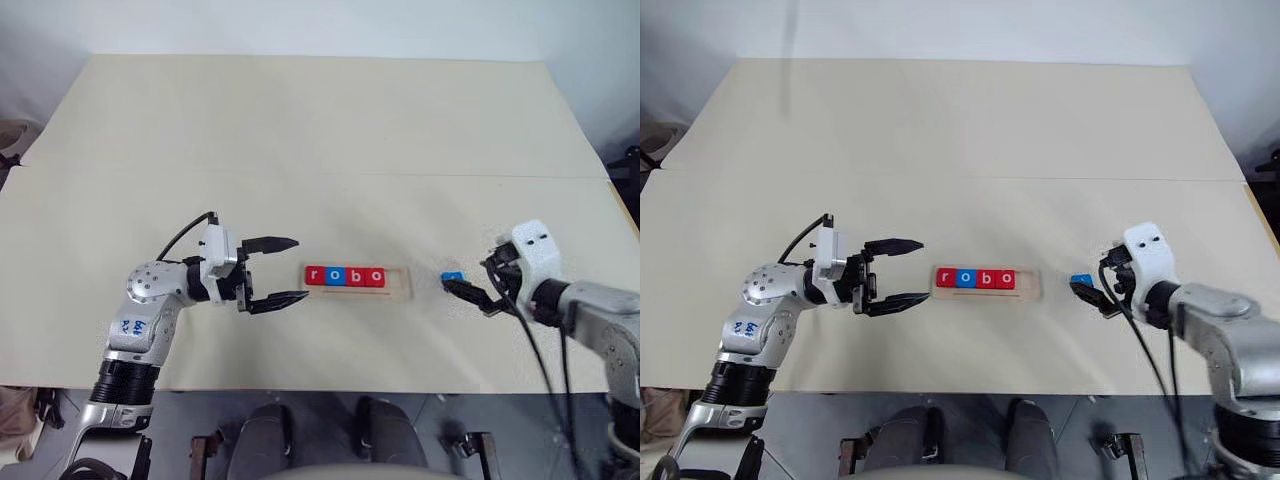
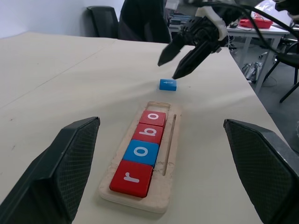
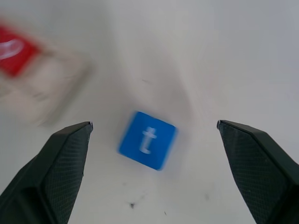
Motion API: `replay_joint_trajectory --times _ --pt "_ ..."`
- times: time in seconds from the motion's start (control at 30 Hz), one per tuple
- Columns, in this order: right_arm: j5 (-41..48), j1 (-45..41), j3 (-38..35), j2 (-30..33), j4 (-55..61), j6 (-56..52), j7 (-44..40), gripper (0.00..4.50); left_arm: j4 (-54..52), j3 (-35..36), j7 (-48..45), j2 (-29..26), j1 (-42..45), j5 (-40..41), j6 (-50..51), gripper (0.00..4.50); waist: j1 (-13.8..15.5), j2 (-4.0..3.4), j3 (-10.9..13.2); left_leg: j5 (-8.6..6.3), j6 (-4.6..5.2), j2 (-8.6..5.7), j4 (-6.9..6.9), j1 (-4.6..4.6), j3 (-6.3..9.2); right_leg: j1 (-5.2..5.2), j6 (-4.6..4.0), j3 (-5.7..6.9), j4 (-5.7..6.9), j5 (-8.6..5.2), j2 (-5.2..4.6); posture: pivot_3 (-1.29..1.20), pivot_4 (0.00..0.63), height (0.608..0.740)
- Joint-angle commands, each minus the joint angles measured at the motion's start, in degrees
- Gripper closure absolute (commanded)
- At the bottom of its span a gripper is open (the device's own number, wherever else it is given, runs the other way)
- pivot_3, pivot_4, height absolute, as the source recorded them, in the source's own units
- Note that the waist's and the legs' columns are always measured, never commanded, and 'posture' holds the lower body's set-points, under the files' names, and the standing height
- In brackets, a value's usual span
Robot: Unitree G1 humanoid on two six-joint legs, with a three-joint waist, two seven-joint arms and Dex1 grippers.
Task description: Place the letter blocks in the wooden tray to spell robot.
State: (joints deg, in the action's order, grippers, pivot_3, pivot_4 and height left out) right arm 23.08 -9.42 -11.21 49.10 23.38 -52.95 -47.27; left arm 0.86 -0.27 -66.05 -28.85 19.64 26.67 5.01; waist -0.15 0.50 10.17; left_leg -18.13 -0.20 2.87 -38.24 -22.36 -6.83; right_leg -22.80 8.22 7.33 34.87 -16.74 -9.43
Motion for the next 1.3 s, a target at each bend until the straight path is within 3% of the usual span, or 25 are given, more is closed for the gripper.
replay_joint_trajectory --times 0.03,0.17,0.3,0.47,0.53,0.6,0.8,1.1,1.3 --pt "-4.0 -0.5 4.3 5.9 -11.4 23.9 -16.4 0.02 -2.5 0.9 0.1 -0.4 -0.7 0.7 -0.5 0.0 -0.1 0.01 0.0 0.0 0.0 0.0 0.01 0.02 -0.03 0.01 0.01 -0.02 0.0 0.0 0.0 0.0 0.15 0.74" --pt "-8.3 -7.2 10.2 8.5 -26.4 40.4 -27.4 0.02 -3.8 0.7 -0.5 -0.9 -1.7 0.8 -0.2 0.0 -0.1 0.02 0.0 0.01 -0.01 0.0 -0.05 0.08 -0.08 0.08 0.05 -0.04 -0.03 0.03 0.0 0.0 0.15 0.74" --pt "-12.2 -15.9 14.5 7.1 -40.0 49.9 -32.6 0.02 -5.4 0.2 -1.1 -1.4 -2.6 1.0 0.2 0.0 -0.2 0.03 0.0 0.03 -0.03 0.02 -0.14 0.1 -0.08 0.1 0.05 -0.05 0.02 0.03 0.0 0.0 0.15 0.74" --pt "-15.6 -22.0 18.6 5.0 -50.5 56.6 -36.7 0.02 -7.0 0.3 -0.7 -1.6 -3.4 1.1 0.6 0.0 0.0 0.03 0.0 0.02 -0.02 0.04 -0.39 0.05 -0.03 0.18 0.06 0.0 0.04 0.03 0.0 0.0 0.15 0.74" --pt "-16.2 -23.0 19.6 4.6 -51.9 56.9 -38.3 0.4 -7.4 0.5 -0.4 -1.7 -3.7 1.1 0.8 0.0 0.1 0.03 0.0 0.01 -0.02 0.04 -0.43 0.05 -0.03 0.2 0.07 0.0 0.04 0.04 -0.01 0.0 0.15 0.74" --pt "-16.7 -23.5 20.3 4.6 -53.0 57.0 -39.1 0.89 -7.7 0.7 -0.2 -1.8 -3.8 1.1 0.9 0.0 0.0 0.01 0.0 0.01 -0.02 0.05 -0.45 0.06 -0.02 0.2 0.07 0.0 0.08 0.04 0.0 0.0 0.15 0.74" --pt "-16.9 -25.2 20.0 3.5 -54.7 57.6 -39.3 2.95 -8.0 1.1 0.3 -2.0 -3.8 1.2 1.2 0.0 0.0 0.01 0.0 0.0 -0.03 0.06 -0.51 0.05 0.0 0.23 0.07 0.02 0.09 0.04 0.0 0.0 0.15 0.74" --pt "-13.2 -29.0 21.1 1.0 -39.7 40.5 -40.0 3.04 -7.8 1.1 1.1 -1.7 -2.8 1.1 1.7 0.0 -0.1 -0.05 0.1 0.0 -0.04 0.09 -0.52 0.05 0.0 0.17 0.07 0.0 0.18 0.04 0.0 0.0 0.15 0.74" --pt "-14.8 -31.6 24.1 -2.4 -36.2 37.0 -38.0 3.04 -9.1 1.1 2.1 -1.6 -3.5 1.2 2.3 0.0 0.2 -0.04 0.1 -0.07 0.0 0.08 -0.69 -0.07 0.07 0.17 0.07 0.06 0.17 0.04 -0.01 0.0 0.15 0.74"
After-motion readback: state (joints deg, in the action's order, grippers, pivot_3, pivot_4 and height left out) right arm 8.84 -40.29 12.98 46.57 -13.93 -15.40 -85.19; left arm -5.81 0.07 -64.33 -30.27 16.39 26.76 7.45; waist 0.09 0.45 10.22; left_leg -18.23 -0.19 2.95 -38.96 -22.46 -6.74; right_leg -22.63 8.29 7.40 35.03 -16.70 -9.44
